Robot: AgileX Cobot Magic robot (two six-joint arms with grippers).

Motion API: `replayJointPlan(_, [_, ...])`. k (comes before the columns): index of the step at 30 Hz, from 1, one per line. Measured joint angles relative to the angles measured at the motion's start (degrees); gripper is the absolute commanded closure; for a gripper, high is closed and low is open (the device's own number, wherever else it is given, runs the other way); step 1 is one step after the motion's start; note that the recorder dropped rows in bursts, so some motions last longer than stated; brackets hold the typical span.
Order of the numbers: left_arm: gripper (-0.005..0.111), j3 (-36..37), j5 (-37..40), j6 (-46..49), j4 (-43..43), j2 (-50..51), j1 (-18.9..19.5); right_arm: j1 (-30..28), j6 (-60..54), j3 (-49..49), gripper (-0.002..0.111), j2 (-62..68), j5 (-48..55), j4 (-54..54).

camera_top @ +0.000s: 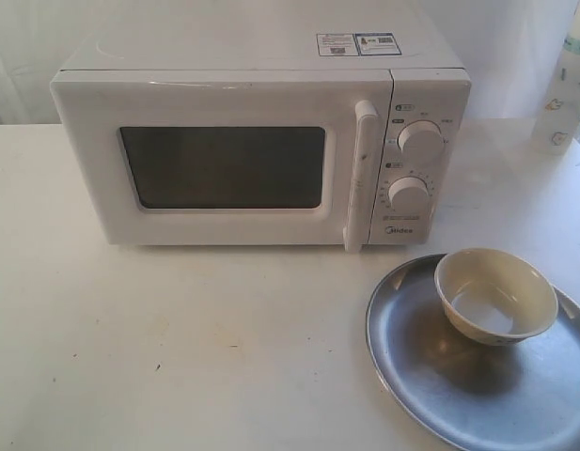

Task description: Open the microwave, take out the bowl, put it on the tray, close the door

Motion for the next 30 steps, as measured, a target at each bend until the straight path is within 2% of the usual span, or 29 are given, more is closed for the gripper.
replayJointPlan(30, [0.107, 0.0, 0.24, -3.43, -0.37, 0.0, 0.0, 0.0, 0.0, 0.0, 0.108, 0.0, 0.0, 0.0])
